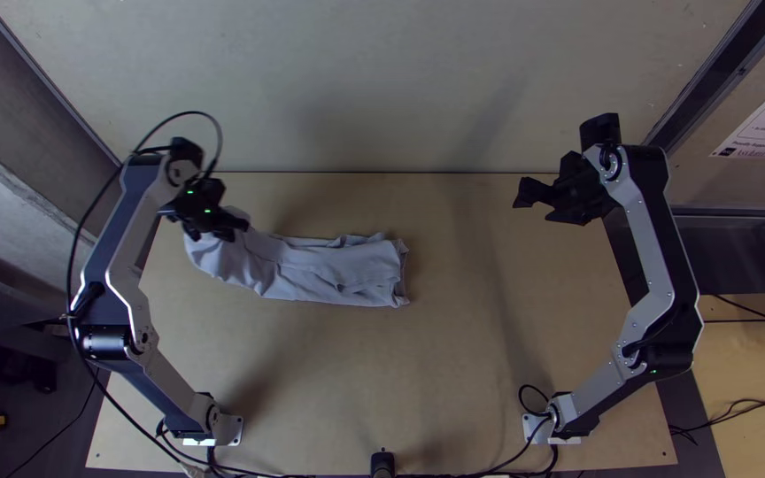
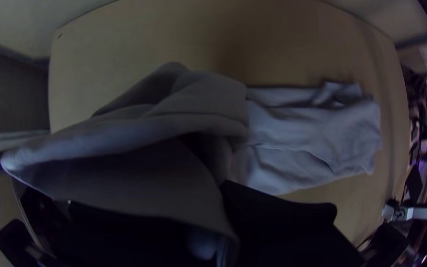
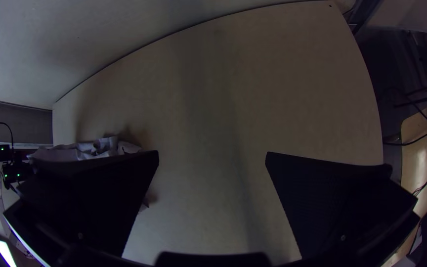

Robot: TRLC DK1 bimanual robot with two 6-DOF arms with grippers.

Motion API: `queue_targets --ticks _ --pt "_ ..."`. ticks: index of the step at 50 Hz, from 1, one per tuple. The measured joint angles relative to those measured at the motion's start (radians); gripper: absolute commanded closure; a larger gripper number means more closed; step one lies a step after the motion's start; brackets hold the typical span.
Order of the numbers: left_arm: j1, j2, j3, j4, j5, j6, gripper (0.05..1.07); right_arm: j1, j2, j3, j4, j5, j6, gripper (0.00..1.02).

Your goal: Fold the t-shirt

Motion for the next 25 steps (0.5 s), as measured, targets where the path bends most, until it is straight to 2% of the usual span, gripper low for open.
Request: queue_targets --ticks 13,25 --pt "-0.267 0.023 0.063 -0.026 -0.032 -0.111 1.05 -0.025 -0.013 -0.037 0.006 0.0 -0.003 0.03" --pt "-0.425 0.148 0.152 -0.029 -0.061 -0.211 1.04 -0.038 -0.024 -0.046 0.012 0.0 -0.003 0.03"
